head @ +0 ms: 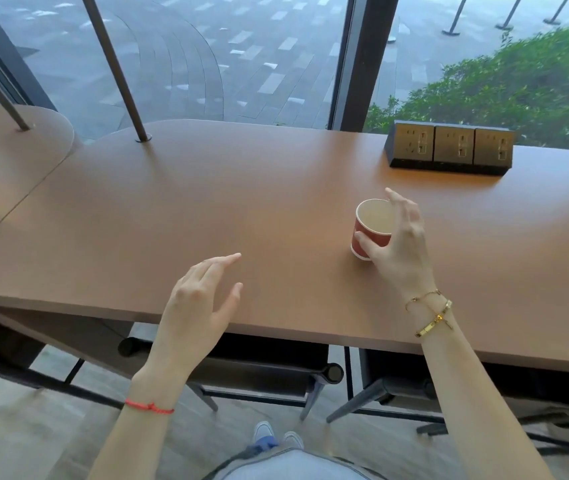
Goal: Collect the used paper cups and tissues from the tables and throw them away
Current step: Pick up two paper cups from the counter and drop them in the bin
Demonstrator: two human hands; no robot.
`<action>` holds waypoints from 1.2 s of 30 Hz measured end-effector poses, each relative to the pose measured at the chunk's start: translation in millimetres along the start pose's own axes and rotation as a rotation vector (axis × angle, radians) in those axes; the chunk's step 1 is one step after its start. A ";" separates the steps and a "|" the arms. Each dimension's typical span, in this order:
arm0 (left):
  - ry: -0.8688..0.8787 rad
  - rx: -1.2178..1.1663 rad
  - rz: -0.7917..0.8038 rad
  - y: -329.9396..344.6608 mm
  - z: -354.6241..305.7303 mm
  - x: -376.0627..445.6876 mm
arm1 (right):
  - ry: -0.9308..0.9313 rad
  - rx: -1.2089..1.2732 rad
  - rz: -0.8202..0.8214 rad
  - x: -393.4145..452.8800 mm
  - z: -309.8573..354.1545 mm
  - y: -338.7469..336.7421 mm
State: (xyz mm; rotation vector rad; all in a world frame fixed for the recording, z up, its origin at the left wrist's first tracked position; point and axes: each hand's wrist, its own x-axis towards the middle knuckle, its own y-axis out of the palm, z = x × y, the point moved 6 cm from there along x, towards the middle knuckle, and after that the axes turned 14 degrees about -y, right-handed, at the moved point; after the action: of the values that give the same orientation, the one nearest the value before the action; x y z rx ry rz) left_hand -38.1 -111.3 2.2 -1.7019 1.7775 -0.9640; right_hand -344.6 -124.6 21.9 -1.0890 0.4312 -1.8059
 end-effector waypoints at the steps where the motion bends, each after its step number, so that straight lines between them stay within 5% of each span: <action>1: -0.020 0.003 -0.016 -3.2 3.3 -2.8 | -0.013 0.013 -0.019 2.5 4.0 0.8; 21: -0.391 0.084 -0.481 -160.4 179.9 -20.3 | -0.485 0.393 0.302 52.7 236.5 202.7; 29: -0.418 0.049 -0.551 -261.1 302.8 63.4 | -0.435 0.409 0.287 76.6 337.3 304.9; 36: -0.476 0.029 -0.440 -300.9 388.3 148.0 | -0.350 0.393 0.254 89.8 382.1 362.1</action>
State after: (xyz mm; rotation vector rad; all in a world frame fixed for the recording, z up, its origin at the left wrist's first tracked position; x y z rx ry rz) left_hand 435.7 -308.2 7.2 -2.1340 1.1047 -0.6625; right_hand 153.9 -316.1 25.4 -0.9934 -0.0002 -1.3672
